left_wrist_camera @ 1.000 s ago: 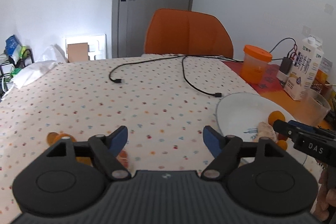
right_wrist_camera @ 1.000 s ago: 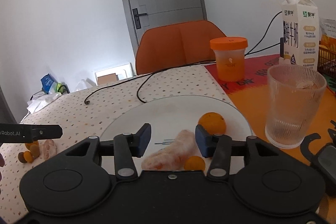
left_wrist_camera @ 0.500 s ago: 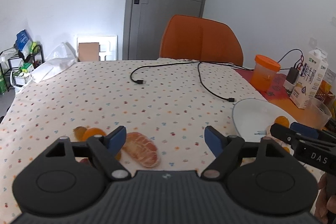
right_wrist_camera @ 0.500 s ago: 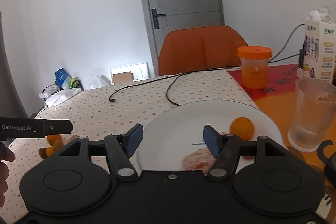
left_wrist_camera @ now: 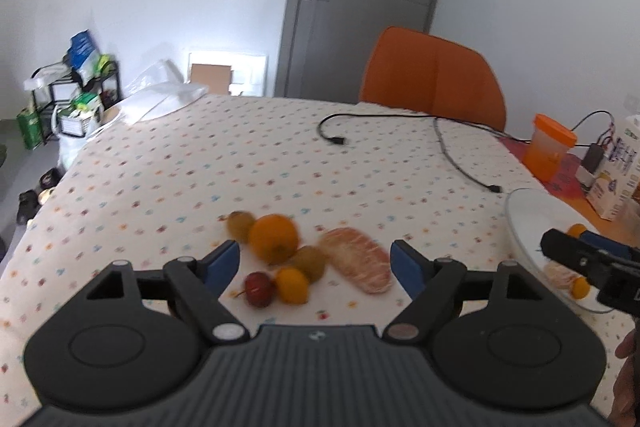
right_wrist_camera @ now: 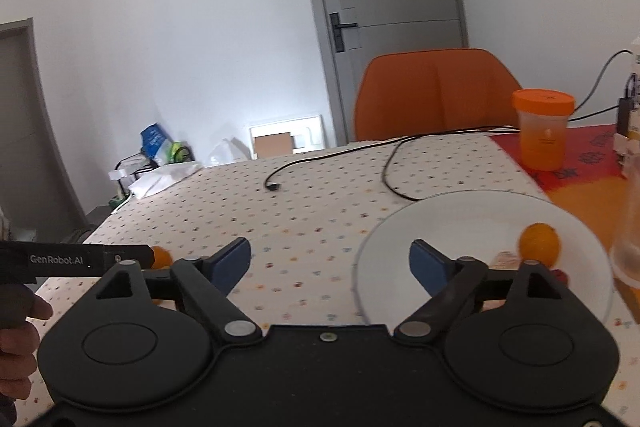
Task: Organize fruits
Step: 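Move both open tools back toward the remaining fruit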
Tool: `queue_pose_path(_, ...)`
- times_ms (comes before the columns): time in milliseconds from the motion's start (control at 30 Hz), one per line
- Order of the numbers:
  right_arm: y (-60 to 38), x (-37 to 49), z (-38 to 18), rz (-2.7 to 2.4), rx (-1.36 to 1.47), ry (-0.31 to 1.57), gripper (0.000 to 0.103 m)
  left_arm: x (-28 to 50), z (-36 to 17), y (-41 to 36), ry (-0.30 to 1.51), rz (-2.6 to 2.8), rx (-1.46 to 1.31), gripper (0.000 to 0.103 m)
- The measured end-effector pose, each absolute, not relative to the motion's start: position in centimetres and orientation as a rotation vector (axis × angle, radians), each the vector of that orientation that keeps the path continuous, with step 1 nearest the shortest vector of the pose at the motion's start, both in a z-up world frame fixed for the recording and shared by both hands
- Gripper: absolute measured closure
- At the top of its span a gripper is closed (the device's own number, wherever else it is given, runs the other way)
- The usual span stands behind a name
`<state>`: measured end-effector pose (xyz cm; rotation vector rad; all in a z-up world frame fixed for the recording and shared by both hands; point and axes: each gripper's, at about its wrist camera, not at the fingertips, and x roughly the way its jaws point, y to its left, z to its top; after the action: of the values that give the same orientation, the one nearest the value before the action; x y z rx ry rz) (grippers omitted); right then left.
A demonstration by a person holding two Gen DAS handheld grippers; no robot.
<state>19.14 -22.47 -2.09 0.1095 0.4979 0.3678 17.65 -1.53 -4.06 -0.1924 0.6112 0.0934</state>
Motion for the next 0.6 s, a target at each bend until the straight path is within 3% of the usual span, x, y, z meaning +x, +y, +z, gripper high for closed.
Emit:
queue_pose_path(233, -20.4, 19.4, -2.2, 0.409, 0.124, 0.513, 0.001, 17.2, -4.5, -0.1, 0.617, 0.118, -0.203, 0.020)
queue_pose_path(600, -17.9, 19.6, -2.8, 0.469, 0.108, 0.547, 0.000, 16.4, -6.0, 1.1, 0.627, 0.109, -0.212, 0.021)
